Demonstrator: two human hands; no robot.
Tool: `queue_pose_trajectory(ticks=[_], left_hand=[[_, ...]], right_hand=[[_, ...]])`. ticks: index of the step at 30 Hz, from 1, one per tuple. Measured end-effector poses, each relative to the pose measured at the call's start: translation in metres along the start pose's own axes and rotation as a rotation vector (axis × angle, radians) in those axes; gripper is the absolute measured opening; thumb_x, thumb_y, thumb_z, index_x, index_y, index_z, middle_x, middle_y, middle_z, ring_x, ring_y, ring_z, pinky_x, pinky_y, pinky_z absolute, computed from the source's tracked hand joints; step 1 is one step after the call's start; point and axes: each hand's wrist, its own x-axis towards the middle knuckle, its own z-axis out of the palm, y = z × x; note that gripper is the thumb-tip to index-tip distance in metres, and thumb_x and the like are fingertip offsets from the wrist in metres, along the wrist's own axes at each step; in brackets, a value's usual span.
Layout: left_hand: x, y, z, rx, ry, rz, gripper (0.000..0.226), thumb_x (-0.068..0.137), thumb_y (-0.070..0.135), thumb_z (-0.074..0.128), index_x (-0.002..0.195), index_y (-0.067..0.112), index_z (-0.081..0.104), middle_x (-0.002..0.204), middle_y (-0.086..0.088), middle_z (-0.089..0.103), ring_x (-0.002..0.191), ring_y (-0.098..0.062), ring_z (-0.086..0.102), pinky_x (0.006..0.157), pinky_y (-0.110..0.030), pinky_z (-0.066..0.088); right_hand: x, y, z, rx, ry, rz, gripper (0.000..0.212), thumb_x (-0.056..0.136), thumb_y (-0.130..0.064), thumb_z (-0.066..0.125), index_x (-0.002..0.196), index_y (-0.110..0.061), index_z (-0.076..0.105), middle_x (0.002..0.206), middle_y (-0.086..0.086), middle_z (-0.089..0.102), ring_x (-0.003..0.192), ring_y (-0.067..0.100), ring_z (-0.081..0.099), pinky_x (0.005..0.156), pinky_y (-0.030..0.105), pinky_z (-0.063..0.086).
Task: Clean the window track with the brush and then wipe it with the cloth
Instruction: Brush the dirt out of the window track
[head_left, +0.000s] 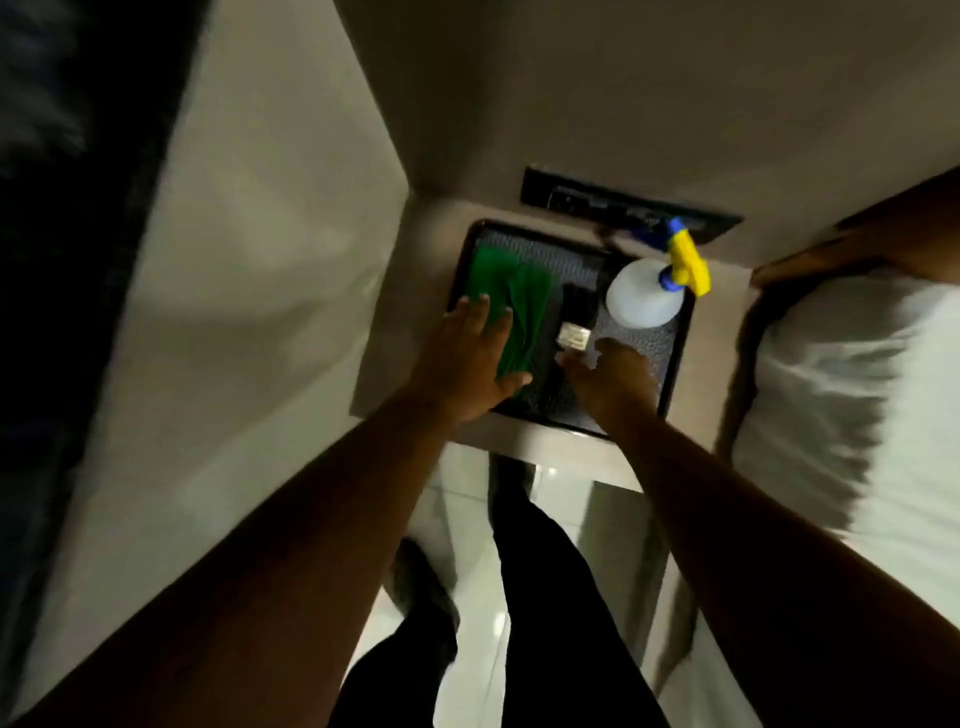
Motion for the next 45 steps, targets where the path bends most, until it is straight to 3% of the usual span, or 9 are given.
queue_pose_trajectory(ticks=[6,14,18,22,28,33,36,41,45], left_hand=[[0.048,-0.010,0.090,-0.023,-0.043,-0.032,0.075,0.096,0.051,0.044,0.154,0.015,0.012,0.162,-0.019,0.003,0.148,-0.039,0.003,0.119,-0.052,0.016],[0.062,-0.021,0.137,0.019,-0.001,-0.002,0.074,0.094,0.035,0.055,0.153,0.017,0.014,0.162,-0.018,0.000,0.148,-0.040,0.000,0.117,-0.054,0.016],[0.054,-0.025,0.120,0.000,-0.004,-0.023,0.079,0.091,0.041,0.059,0.153,0.017,0.016,0.162,-0.020,0.002,0.148,-0.040,0.003,0.117,-0.053,0.016],[0.024,-0.033,0.073,-0.021,0.014,-0.062,0.079,0.091,0.043,0.057,0.153,0.017,0.015,0.161,-0.021,0.005,0.147,-0.040,0.005,0.118,-0.054,0.018],[-0.041,-0.025,-0.026,-0.077,0.162,-0.095,0.073,0.089,0.041,0.059,0.150,0.017,0.027,0.160,-0.022,0.010,0.146,-0.040,0.012,0.117,-0.051,0.020],[-0.130,-0.022,-0.115,-0.159,0.499,-0.052,0.059,0.085,0.037,0.065,0.135,0.008,0.054,0.148,-0.027,0.039,0.135,-0.045,0.039,0.108,-0.052,0.038],[-0.185,-0.030,-0.132,-0.182,0.688,-0.006,0.055,0.082,0.036,0.069,0.129,0.009,0.061,0.140,-0.025,0.051,0.127,-0.042,0.051,0.101,-0.049,0.046],[-0.236,-0.054,-0.138,-0.066,0.698,-0.027,0.063,0.085,0.049,0.055,0.142,0.027,0.039,0.158,-0.008,0.028,0.147,-0.026,0.023,0.114,-0.044,0.033],[-0.258,-0.090,-0.137,0.071,0.662,-0.104,0.065,0.089,0.053,0.049,0.145,0.024,0.037,0.159,-0.010,0.027,0.147,-0.028,0.020,0.117,-0.046,0.027]], right_hand=[[0.062,0.033,0.067,-0.010,-0.006,0.263,0.049,0.086,-0.051,0.062,0.106,-0.007,0.070,0.108,0.018,0.071,0.103,0.034,0.065,0.070,0.026,0.032],[0.091,0.037,0.096,0.000,0.121,0.363,0.048,0.076,-0.048,0.067,0.104,-0.009,0.068,0.107,0.014,0.071,0.099,0.033,0.067,0.080,0.035,0.050],[0.084,0.034,0.086,0.051,0.112,0.372,0.040,0.071,-0.045,0.065,0.085,-0.007,0.067,0.092,0.014,0.073,0.089,0.032,0.069,0.073,0.030,0.048],[0.052,0.020,0.061,0.289,0.075,0.350,0.018,0.076,-0.025,0.062,0.088,-0.012,0.058,0.094,0.022,0.070,0.084,0.040,0.069,0.071,0.050,0.058],[-0.021,-0.050,-0.005,0.750,-0.039,0.370,0.016,0.093,-0.002,0.051,0.090,-0.006,0.066,0.064,0.016,0.061,0.049,0.025,0.060,0.040,0.024,0.049],[-0.096,-0.133,-0.069,0.952,-0.140,0.153,0.023,0.094,-0.024,0.044,0.093,-0.017,0.066,0.088,0.009,0.066,0.073,0.024,0.066,0.063,0.033,0.051],[-0.144,-0.177,-0.099,0.904,-0.074,-0.085,0.024,0.100,-0.016,0.042,0.109,-0.015,0.065,0.097,0.007,0.068,0.086,0.022,0.067,0.060,0.034,0.056],[-0.207,-0.237,-0.127,0.763,-0.026,-0.444,0.034,0.091,0.011,0.051,0.119,-0.007,0.062,0.099,0.009,0.070,0.080,0.014,0.069,0.065,0.023,0.061],[-0.252,-0.286,-0.124,0.650,0.160,-0.654,0.013,0.092,-0.009,0.062,0.101,-0.015,0.069,0.095,0.013,0.073,0.078,0.017,0.072,0.065,0.027,0.062]])
